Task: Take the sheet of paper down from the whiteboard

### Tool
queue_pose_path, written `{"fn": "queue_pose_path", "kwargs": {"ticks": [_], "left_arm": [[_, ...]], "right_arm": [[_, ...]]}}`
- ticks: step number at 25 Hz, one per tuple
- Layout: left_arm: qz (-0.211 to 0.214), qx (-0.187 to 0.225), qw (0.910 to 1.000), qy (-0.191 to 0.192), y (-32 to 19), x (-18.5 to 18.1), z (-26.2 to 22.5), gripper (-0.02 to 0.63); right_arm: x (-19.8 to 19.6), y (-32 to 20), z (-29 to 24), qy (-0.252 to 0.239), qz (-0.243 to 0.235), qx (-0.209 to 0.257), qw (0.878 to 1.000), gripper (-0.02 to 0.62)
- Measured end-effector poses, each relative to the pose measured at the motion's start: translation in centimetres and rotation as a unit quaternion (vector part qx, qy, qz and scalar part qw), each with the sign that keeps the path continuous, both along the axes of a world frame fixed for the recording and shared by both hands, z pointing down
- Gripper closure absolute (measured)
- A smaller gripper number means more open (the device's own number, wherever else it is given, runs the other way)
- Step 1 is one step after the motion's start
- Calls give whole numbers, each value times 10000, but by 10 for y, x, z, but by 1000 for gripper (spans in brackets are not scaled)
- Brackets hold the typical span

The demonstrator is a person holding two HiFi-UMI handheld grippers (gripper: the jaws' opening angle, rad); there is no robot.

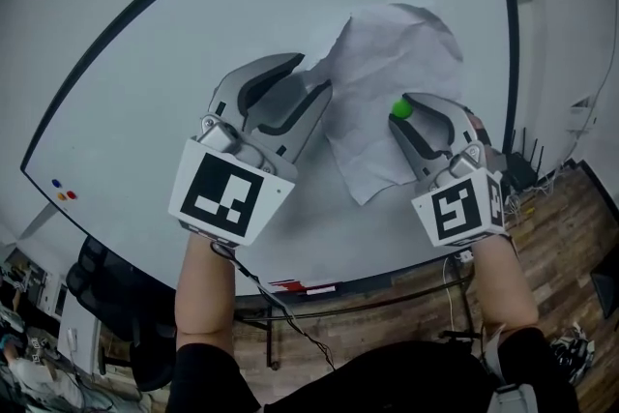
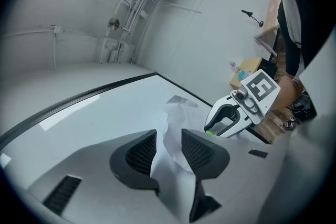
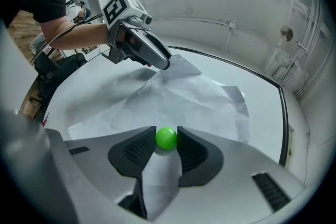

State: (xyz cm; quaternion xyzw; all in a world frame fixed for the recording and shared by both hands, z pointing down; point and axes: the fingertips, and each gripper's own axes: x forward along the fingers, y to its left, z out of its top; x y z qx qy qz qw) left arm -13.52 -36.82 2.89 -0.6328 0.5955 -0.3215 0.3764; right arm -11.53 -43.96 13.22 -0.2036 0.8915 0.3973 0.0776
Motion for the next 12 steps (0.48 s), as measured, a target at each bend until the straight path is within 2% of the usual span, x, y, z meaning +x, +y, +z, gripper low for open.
{"fn": "queue_pose_path", "kwargs": {"ticks": [4,7,9,12], "left_arm": [[-51,154,9998,114,-7,-3,-3,457],[-256,254,9993,-95,-12,-5,-5,550],[-325,318,9988,-184,-14,-5,-5,581],[-320,366,9988,10,-16,-14,-2,592]], "right_arm": [[-1,0,1,150,63,16,9999,462],[0,-1,0,120,29,1,9999,463],[0,-1,-1,105,-9,-22,9999,463],[-3,-1,0,148,-30,-52,9999,463]]}}
